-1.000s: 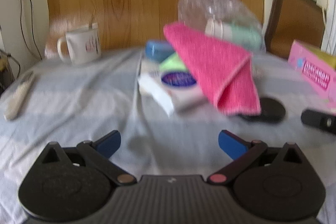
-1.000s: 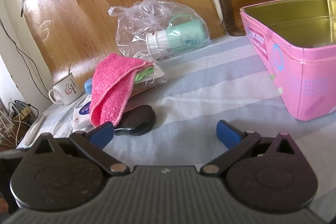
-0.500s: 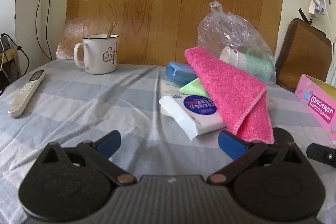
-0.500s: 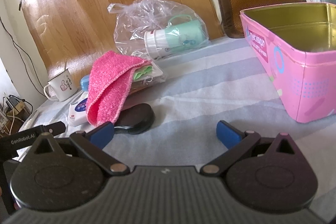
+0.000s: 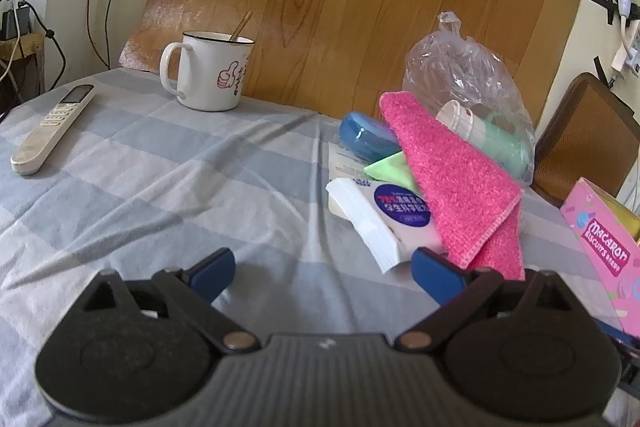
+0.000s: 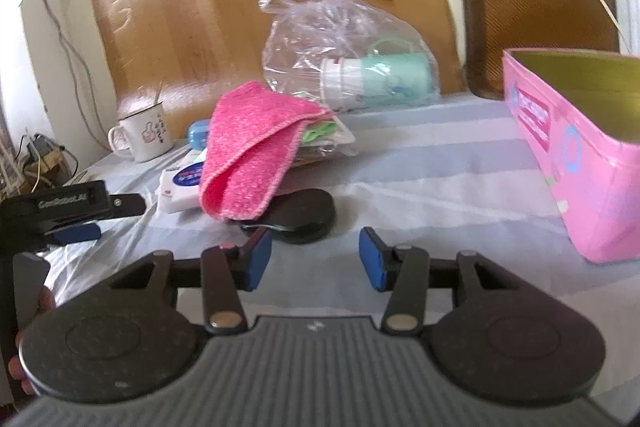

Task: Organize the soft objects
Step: 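Move the right tool toward the pink towel on the pile, then grasp the pink towel with the right tool and lift it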

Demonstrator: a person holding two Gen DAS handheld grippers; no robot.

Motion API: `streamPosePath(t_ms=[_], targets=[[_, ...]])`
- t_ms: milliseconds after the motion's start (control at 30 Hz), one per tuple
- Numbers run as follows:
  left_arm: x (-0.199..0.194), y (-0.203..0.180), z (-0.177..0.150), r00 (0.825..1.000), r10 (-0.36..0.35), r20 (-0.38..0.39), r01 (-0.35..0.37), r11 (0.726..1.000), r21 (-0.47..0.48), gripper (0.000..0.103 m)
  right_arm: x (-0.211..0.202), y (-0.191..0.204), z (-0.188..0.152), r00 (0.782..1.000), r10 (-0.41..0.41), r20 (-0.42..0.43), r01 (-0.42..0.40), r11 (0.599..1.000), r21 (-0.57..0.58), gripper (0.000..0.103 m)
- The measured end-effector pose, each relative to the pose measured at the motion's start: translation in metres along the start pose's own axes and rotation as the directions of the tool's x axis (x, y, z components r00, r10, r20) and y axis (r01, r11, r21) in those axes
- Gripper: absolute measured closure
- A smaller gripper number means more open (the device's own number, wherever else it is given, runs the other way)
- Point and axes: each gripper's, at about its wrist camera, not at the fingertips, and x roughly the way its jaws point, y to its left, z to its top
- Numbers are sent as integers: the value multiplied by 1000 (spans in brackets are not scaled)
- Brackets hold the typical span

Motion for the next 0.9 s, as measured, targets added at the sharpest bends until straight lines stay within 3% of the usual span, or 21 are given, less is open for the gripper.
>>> streamPosePath(t_ms=[233,300,400,467,500,533,567,600,767,900], targets=[[-4,-2,-1,1000,-15,26,14,1000,8,4,20,21,18,999,40,-24,-43,990,-136,50],[-5,-2,-1,999,-16,28,16,1000,3,4,31,19,28,997,67,-37,-71,992,-101,50],[-6,-1,-1,999,-19,39,19,1000,-1,4,51,13,44,993,107,-47,-107,994,15,37],[-7,-3,-1,998,-18,52,18,1000,4,4,66,10,51,988,140,-63,-134,987,90,37],[-8,-4,-1,998,-17,58,17,1000,9,4,73,10,52,985,153,-76,-144,984,105,41],[-8,-4,-1,998,-18,61,17,1000,14,4,78,12,53,981,169,-94,-159,981,111,69],[-9,-5,-1,998,-20,63,19,1000,15,4,81,15,52,975,191,-117,-178,977,115,89],[-9,-4,-1,998,-21,65,21,1000,13,4,80,16,52,973,199,-120,-184,975,122,94],[-10,1,0,997,-30,70,31,999,-18,4,31,28,40,969,247,-18,-247,969,12,95],[-11,6,1,997,-43,71,46,998,-43,2,-11,25,15,943,328,-53,-331,940,-78,95]])
